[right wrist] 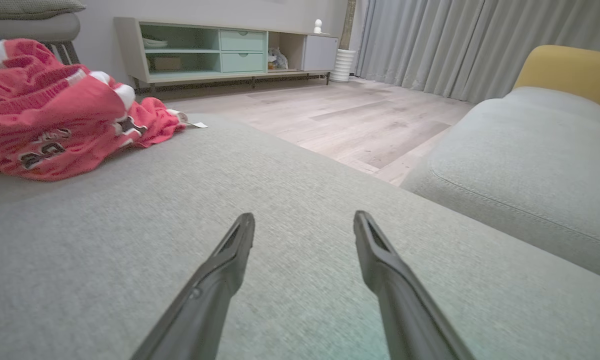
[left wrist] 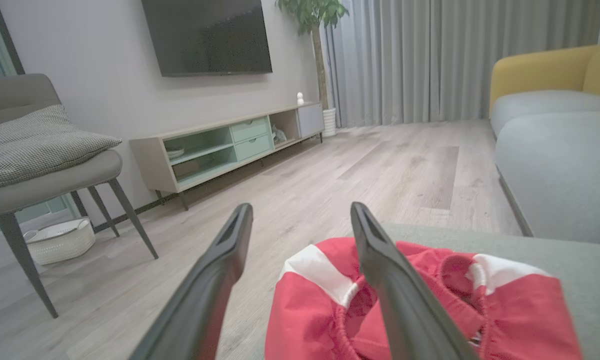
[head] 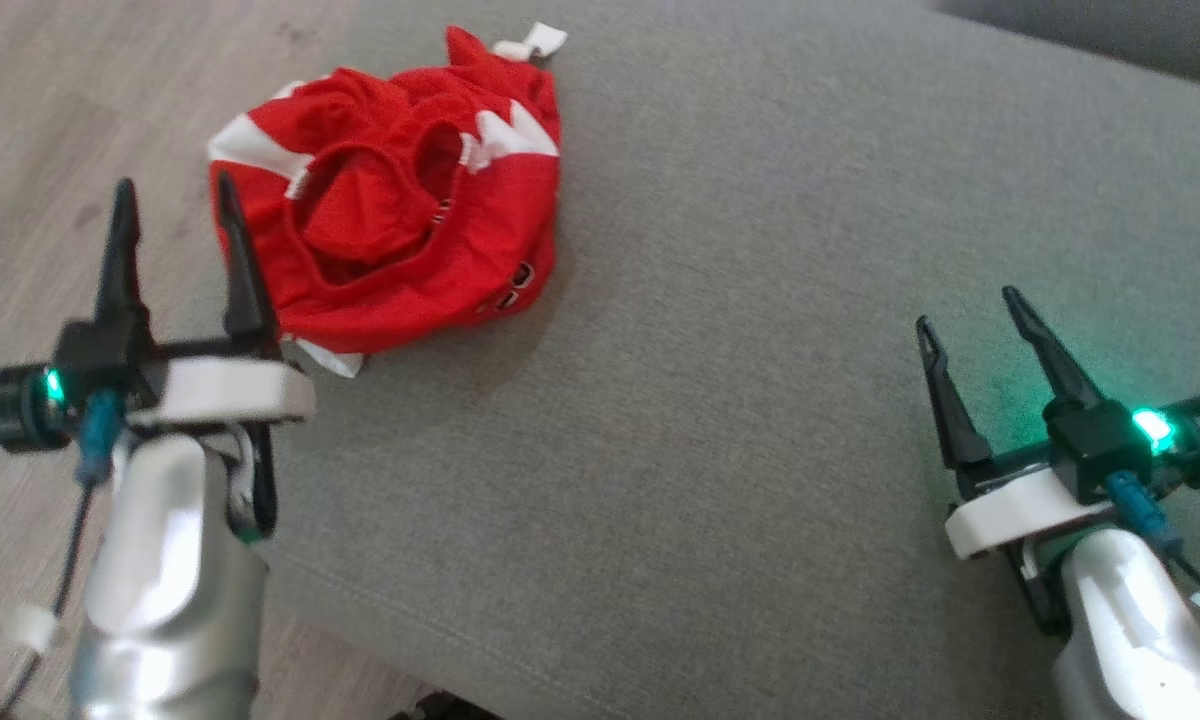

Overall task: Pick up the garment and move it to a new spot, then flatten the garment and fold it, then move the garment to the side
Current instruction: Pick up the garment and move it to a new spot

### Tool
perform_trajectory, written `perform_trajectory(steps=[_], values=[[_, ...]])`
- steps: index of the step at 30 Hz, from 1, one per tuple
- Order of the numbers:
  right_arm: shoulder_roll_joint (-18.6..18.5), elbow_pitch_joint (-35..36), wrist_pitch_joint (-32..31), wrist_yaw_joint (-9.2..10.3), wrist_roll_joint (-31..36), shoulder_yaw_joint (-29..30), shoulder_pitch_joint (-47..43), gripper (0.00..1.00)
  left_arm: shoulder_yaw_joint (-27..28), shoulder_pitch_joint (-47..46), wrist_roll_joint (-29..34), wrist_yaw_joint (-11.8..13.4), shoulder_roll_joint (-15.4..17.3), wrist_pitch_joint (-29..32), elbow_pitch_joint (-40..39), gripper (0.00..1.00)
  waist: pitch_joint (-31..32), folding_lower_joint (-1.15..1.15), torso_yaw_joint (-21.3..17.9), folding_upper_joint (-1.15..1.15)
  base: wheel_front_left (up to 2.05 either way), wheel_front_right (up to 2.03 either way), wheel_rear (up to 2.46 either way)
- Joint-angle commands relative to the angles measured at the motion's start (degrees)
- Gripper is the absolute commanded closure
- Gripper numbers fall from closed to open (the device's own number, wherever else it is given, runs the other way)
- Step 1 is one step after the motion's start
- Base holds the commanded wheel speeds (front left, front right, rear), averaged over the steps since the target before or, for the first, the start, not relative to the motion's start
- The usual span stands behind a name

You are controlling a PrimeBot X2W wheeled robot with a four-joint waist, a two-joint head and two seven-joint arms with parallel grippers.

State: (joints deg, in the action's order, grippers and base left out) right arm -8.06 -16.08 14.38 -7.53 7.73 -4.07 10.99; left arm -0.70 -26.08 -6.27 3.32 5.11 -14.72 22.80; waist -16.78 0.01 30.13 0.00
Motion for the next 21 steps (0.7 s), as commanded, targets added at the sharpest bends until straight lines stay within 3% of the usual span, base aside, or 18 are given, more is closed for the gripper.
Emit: perform_trajectory(steps=[1, 9, 15, 16, 17, 18, 21], values=[[-1.4, 2.2, 0.6, 0.04, 0.5, -1.7, 1.9, 0.00, 2.5, -4.5, -0.4, -0.5, 2.8, -0.3, 2.9, 0.00, -2.5, -0.01, -2.1, 0.00, 0.00, 0.00, 0.00], [-4.9, 3.2, 0.6, 0.04, 0.6, -1.0, 3.0, 0.00, 2.3, -14.6, -1.4, -1.6, 4.5, 3.2, 22.1, 0.00, -7.2, -0.01, -5.1, 0.00, 0.00, 0.00, 0.00], [-5.2, 3.7, 0.6, 0.04, 0.8, -1.6, 3.2, 0.00, 2.4, -17.4, -2.1, -2.0, 5.5, 6.5, 31.4, 0.00, -8.8, -0.01, -6.4, 0.00, 0.00, 0.00, 0.00], [-5.3, 3.7, 0.6, 0.04, 0.9, -1.7, 3.3, 0.00, 2.5, -17.9, -2.4, -2.1, 5.7, 6.3, 32.7, 0.25, -8.9, -0.01, -6.5, 0.00, 0.00, 0.00, 0.00], [-5.3, 3.8, 0.6, 0.04, 1.0, -1.8, 3.3, 0.00, 2.5, -18.4, -2.6, -2.4, 5.8, 5.7, 33.7, 0.92, -9.1, -0.01, -6.6, 0.00, 0.00, 0.00, 0.00], [-5.3, 3.8, 0.6, 0.04, 1.1, -1.9, 3.3, 0.00, 2.5, -18.9, -2.7, -2.7, 5.9, 4.6, 34.4, 1.00, -9.2, -0.01, -6.6, 0.00, 0.00, 0.00, 0.00], [-5.1, 3.6, 0.6, 0.04, 1.1, -2.1, 3.5, 0.00, 2.0, -20.5, -2.2, -2.7, 6.6, 1.5, 34.5, 1.00, -9.0, -0.01, -6.7, 0.00, 0.00, 0.00, 0.00]])
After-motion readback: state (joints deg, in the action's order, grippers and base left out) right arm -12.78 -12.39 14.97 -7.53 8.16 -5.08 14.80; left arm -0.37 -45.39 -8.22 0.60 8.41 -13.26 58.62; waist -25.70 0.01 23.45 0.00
